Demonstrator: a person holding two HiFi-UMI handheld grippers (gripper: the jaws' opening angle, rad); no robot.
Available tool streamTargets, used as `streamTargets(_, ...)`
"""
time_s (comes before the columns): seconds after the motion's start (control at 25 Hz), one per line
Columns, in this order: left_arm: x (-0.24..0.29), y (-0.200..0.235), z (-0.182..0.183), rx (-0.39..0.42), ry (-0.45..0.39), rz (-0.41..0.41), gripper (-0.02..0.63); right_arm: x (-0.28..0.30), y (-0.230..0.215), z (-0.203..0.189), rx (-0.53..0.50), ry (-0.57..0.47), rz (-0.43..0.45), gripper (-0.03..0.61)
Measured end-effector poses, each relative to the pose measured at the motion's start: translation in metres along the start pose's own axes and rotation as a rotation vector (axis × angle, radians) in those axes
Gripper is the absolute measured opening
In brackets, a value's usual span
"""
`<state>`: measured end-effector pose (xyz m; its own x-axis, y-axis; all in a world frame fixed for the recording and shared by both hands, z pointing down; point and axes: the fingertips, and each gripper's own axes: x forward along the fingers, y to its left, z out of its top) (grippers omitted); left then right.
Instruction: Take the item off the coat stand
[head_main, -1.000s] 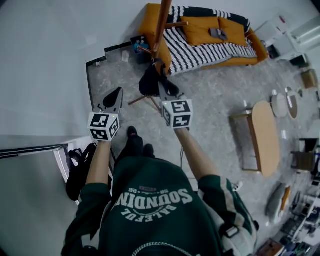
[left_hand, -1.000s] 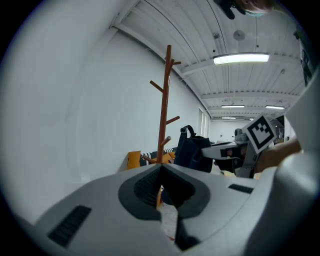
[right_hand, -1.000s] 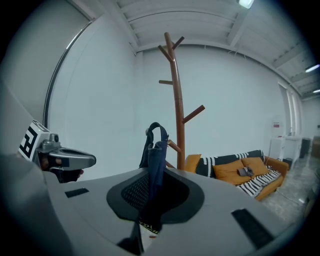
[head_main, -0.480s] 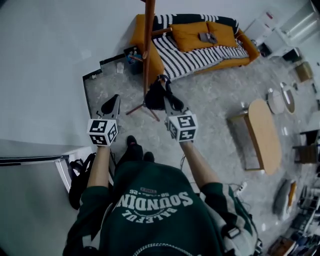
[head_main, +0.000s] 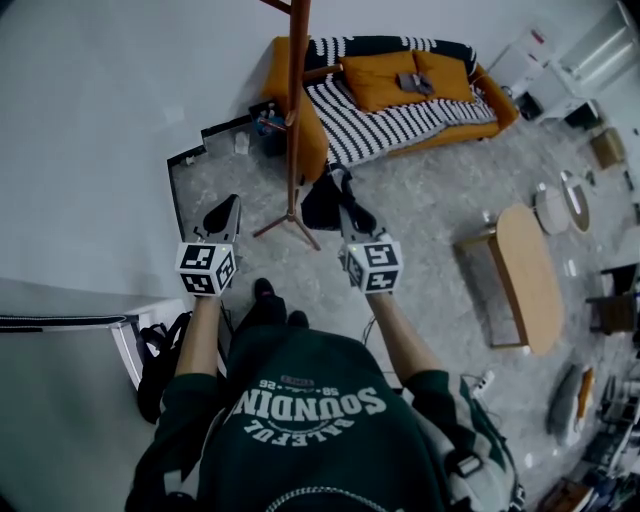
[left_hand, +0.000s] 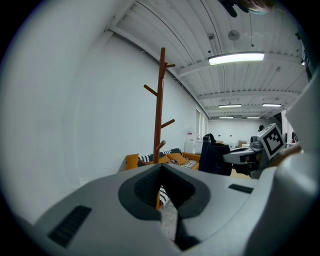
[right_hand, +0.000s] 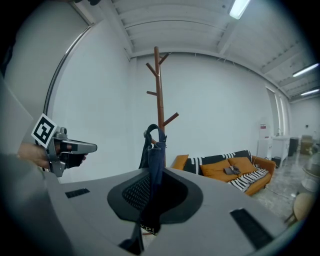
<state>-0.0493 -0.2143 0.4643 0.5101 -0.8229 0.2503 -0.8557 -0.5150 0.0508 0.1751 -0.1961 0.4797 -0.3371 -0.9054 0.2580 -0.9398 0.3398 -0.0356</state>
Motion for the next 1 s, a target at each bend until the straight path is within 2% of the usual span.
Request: streamTargets(1.0,0.014,0.003,0.004,-0.002,-0.001,-0.004,0.002,0.018,0.001,0.01,0.011,-0.005,0.017,0.023)
